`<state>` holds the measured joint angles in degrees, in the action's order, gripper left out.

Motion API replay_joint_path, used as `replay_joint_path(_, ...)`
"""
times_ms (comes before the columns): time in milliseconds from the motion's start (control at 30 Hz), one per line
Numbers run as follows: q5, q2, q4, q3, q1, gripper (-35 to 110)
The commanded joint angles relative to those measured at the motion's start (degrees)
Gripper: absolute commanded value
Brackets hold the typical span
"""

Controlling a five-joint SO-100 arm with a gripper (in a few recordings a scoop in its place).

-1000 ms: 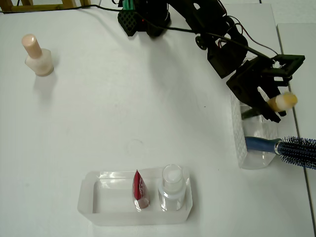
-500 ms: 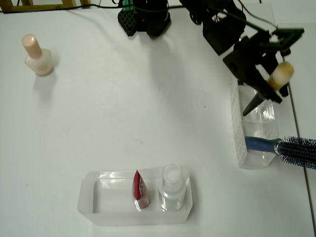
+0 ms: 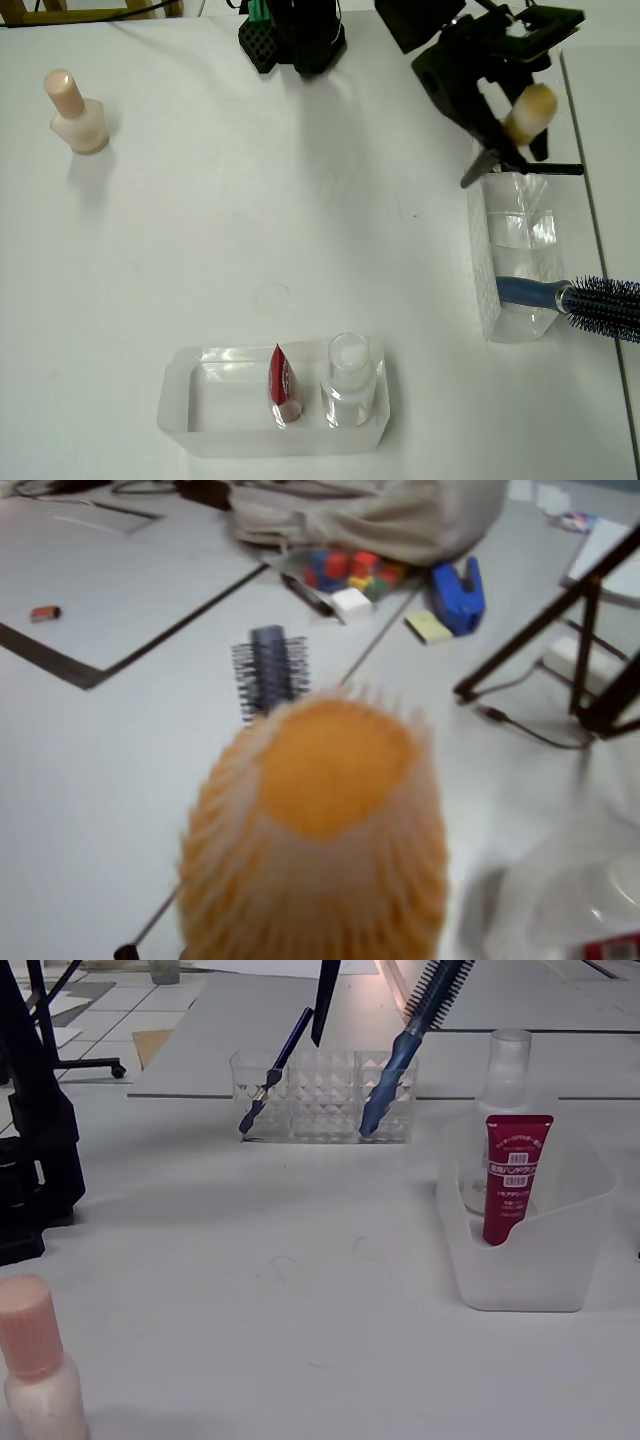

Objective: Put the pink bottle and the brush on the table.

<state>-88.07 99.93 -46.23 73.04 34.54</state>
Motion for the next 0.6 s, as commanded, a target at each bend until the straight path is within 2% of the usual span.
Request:
replay_joint_path(0, -0.1, 4.7, -5.7, -4.7, -2.6, 0)
replay_joint_path(367, -0.4, 8.3, -20.5, -3.6, -18.0, 0)
replay_joint_path(567, -2.4, 12.6, -26.8, 4.0, -26.9, 0)
